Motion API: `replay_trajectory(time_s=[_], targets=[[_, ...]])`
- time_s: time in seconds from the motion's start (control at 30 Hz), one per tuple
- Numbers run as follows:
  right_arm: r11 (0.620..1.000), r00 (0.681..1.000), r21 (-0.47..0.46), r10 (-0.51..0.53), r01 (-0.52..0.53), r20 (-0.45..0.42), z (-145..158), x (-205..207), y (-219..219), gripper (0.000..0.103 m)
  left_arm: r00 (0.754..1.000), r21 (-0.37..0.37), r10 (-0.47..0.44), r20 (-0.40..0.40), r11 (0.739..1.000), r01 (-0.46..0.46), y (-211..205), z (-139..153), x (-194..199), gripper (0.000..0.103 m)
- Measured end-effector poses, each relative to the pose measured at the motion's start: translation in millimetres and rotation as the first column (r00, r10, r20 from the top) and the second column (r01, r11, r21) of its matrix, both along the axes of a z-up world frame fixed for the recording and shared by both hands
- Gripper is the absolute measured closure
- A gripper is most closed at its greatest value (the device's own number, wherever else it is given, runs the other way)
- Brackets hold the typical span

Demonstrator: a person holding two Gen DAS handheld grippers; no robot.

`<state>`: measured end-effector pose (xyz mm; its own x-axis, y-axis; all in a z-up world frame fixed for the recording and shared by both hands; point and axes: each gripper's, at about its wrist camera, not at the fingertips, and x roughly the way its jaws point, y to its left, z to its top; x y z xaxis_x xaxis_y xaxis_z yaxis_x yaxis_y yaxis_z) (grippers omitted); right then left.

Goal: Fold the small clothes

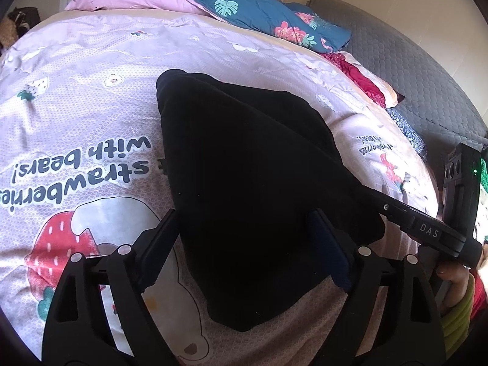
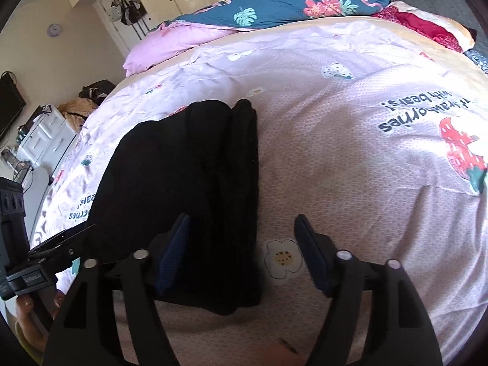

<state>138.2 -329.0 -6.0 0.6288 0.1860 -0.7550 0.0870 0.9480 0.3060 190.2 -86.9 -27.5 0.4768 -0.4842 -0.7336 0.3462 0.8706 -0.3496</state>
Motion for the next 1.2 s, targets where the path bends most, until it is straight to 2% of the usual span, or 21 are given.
replay_trajectory(time_s=[0.07, 0.13, 0.23, 0.33, 0.67, 0.8, 0.97, 1.2], targets=[[1.0, 1.0, -0.01, -0.007, 0.007, 0.013, 2, -4, 0, 0.031, 1.0, -0.005, -0.001, 0.0, 1.0, 0.001, 1, 2, 0, 0.022], [0.999, 0.999, -0.028, -0.018, 0.019, 0.033, 6, -9, 0, 0.02, 1.0, -0.016, 0.0, 0.005, 1.0, 0.001, 3, 5, -1, 0.018], [0.998, 0.997, -0.056, -0.029, 0.033, 0.068, 15, -20, 1, 0.01, 1.0, -0.025, 0.004, 0.024, 1.0, -0.003, 6, 12, -5, 0.012], [0.996, 0.994, -0.088, -0.023, 0.033, 0.108, 23, -34, 7, 0.007, 0.999, -0.021, 0.009, 0.041, 1.0, -0.008, 8, 19, -12, 0.01], [0.983, 0.974, -0.182, 0.015, 0.027, 0.226, 42, -83, 26, 0.005, 0.993, -0.017, 0.042, 0.111, 0.999, -0.04, 17, 43, -41, 0.009], [0.977, 0.967, -0.212, 0.02, 0.035, 0.253, 45, -103, 30, 0.005, 0.984, -0.006, 0.056, 0.171, 0.998, -0.055, 16, 50, -62, 0.009], [0.971, 0.96, -0.237, 0.026, 0.042, 0.277, 45, -127, 33, 0.005, 0.974, 0.033, 0.064, 0.218, 0.997, -0.073, 14, 47, -90, 0.009], [0.958, 0.952, -0.283, 0.041, 0.049, 0.304, 40, -154, 43, 0.004, 0.972, 0.056, 0.077, 0.224, 0.994, -0.092, 18, 32, -122, 0.009]])
